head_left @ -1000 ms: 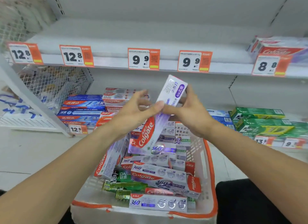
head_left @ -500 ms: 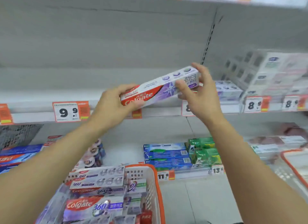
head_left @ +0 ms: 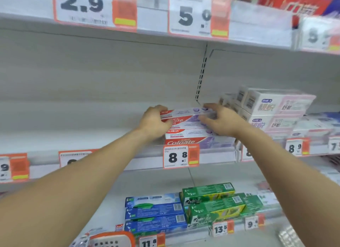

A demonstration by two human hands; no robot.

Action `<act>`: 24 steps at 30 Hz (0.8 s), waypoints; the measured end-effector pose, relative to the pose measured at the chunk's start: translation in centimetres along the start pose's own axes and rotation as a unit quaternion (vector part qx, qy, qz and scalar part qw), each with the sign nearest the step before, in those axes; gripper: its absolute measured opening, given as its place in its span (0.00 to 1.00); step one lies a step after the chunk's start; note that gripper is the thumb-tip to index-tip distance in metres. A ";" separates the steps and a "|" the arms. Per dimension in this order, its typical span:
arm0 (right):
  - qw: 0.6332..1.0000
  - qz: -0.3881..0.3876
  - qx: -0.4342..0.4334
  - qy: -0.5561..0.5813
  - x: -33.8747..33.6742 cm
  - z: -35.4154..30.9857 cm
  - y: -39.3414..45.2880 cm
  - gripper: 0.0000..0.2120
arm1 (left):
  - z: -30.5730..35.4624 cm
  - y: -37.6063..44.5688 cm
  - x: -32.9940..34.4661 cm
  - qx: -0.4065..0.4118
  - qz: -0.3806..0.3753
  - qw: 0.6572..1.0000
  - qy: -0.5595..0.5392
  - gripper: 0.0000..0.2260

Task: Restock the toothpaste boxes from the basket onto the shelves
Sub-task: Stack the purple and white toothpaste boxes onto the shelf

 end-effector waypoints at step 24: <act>0.943 0.092 -0.310 0.082 6.8 -15.1 -11.1 0.05 | -2.5 -17.5 -10.1 0.146 0.165 0.975 -0.031 0.06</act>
Point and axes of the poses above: each hand's wrist, its own y-axis towards the middle knuckle, its own x-axis out of the palm, z = x × y, the point moved 8 cm from there along y, towards the middle knuckle, and after that the axes turned 8 degrees about y, right-handed, at the moved point
